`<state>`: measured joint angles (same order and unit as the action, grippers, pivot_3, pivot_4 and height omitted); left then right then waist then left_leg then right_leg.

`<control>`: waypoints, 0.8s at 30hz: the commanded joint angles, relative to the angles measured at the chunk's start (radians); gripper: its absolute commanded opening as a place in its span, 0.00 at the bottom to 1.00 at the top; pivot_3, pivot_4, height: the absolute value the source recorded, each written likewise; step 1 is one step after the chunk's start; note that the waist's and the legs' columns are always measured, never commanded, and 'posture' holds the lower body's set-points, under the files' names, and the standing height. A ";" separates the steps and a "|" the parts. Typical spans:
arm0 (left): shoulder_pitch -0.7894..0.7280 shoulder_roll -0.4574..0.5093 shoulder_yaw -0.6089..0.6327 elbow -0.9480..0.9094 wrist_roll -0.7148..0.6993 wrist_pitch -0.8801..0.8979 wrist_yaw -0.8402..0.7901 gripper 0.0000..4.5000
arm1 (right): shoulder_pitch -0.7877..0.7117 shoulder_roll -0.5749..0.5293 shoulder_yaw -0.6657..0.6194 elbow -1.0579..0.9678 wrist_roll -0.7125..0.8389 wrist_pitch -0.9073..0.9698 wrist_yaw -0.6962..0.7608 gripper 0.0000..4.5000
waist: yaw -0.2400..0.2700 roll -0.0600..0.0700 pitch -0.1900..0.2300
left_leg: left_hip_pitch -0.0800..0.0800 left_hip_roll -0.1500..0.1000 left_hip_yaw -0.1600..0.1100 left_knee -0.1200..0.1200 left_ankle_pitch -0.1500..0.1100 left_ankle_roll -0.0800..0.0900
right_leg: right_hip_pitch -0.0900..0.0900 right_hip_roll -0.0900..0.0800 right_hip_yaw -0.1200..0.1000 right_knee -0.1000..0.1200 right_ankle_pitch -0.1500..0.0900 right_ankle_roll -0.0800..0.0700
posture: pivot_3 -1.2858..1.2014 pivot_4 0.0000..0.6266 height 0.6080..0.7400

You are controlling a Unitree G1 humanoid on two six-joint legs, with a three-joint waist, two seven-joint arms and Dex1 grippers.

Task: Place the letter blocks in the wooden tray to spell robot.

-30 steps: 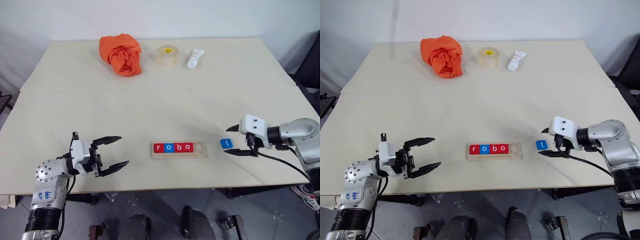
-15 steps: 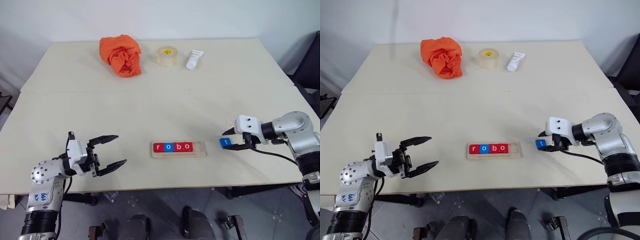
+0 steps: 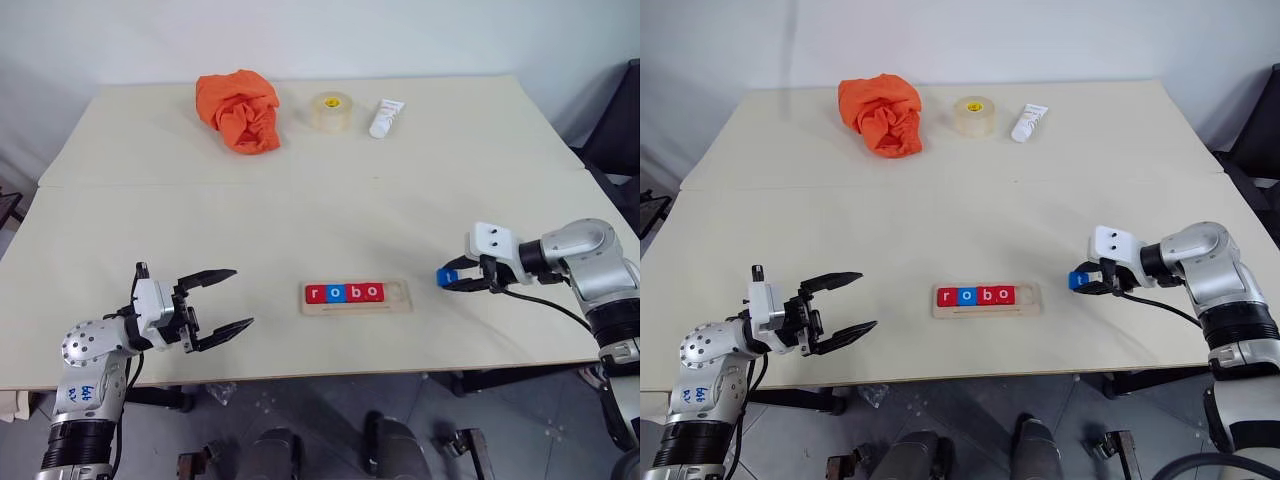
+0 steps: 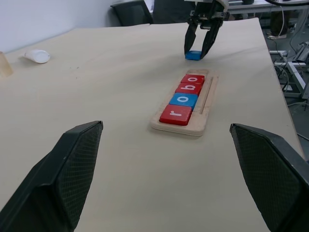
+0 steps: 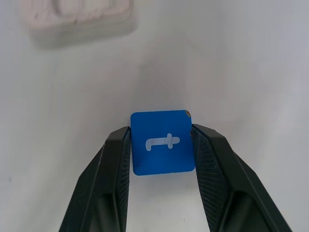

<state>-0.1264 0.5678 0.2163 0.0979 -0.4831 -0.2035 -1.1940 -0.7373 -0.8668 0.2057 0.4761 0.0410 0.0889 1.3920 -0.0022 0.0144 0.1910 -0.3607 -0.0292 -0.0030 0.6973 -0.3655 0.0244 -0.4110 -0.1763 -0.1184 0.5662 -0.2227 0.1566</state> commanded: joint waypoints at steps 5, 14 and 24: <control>-0.022 -0.006 0.001 0.011 -0.010 -0.014 0.000 1.00 | 0.030 0.013 -0.013 -0.374 0.092 0.330 -0.017 0.33 | 0.001 0.000 0.000 | -0.004 -0.002 0.000 0.001 -0.001 -0.001 | -0.003 0.003 0.000 -0.001 0.000 0.000 | 0.52 0.24 1.00; -0.005 -0.011 0.005 -0.004 -0.010 -0.018 0.008 1.00 | 0.055 0.046 0.082 -0.475 0.044 0.408 -0.063 0.33 | 0.001 0.000 0.000 | -0.007 -0.002 0.000 0.001 -0.001 -0.001 | -0.005 0.004 0.000 -0.002 0.000 0.000 | 0.52 0.24 1.00; 0.029 -0.011 0.011 -0.033 -0.013 -0.019 0.023 1.00 | 0.023 0.088 0.123 -0.421 0.012 0.384 -0.077 0.33 | 0.000 0.000 0.000 | -0.006 -0.002 0.001 0.002 -0.001 -0.001 | -0.005 0.005 0.002 -0.001 0.000 0.000 | 0.52 0.24 1.00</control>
<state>-0.1060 0.5560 0.2147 0.0951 -0.4826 -0.2083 -1.1802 -0.7015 -0.7814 0.3246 0.0566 0.0550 0.4804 1.3111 -0.0020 0.0146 0.1910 -0.3668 -0.0308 -0.0022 0.6995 -0.3665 0.0232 -0.4160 -0.1711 -0.1165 0.5656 -0.2226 0.1563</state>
